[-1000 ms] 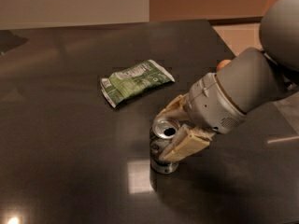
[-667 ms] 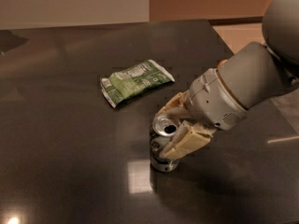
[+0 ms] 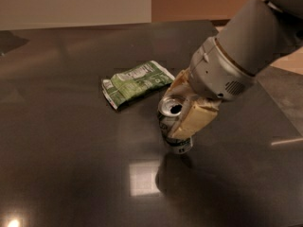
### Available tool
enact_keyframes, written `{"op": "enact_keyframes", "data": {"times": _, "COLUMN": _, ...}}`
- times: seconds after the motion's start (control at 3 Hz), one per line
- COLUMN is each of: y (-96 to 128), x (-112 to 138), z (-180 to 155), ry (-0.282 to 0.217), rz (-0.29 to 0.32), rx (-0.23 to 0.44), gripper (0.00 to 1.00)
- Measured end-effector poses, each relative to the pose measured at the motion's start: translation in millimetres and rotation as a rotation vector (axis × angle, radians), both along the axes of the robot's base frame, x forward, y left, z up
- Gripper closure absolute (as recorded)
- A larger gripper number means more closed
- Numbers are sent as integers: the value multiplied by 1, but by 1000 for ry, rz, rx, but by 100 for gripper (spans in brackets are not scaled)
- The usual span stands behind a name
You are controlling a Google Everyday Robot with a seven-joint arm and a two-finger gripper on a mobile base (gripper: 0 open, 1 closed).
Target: Knock 7up can over
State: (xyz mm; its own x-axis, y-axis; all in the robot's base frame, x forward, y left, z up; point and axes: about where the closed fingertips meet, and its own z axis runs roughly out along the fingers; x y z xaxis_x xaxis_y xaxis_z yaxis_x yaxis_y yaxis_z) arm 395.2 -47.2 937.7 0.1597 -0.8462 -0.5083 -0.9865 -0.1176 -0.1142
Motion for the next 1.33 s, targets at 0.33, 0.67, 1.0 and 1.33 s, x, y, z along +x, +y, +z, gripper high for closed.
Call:
{"op": "enact_keyframes", "data": {"times": 0.33, "y": -4, "x": 12, "z": -4, "ry": -27, "rz": 9, "rx": -178, "gripper": 100}}
{"op": "enact_keyframes", "data": {"times": 0.67, "y": -11, "x": 19, "z": -17, "ry": -54, "rz": 23, "rx": -339, "gripper": 100}}
{"op": "enact_keyframes", "data": {"times": 1.0, "y": -17, "x": 23, "z": -32, "ry": -67, "rz": 39, "rx": -472, "gripper": 83}}
{"op": "enact_keyframes", "data": {"times": 1.33, "y": -22, "x": 25, "z": -42, "ry": -72, "rz": 49, "rx": -559, "gripper": 59}}
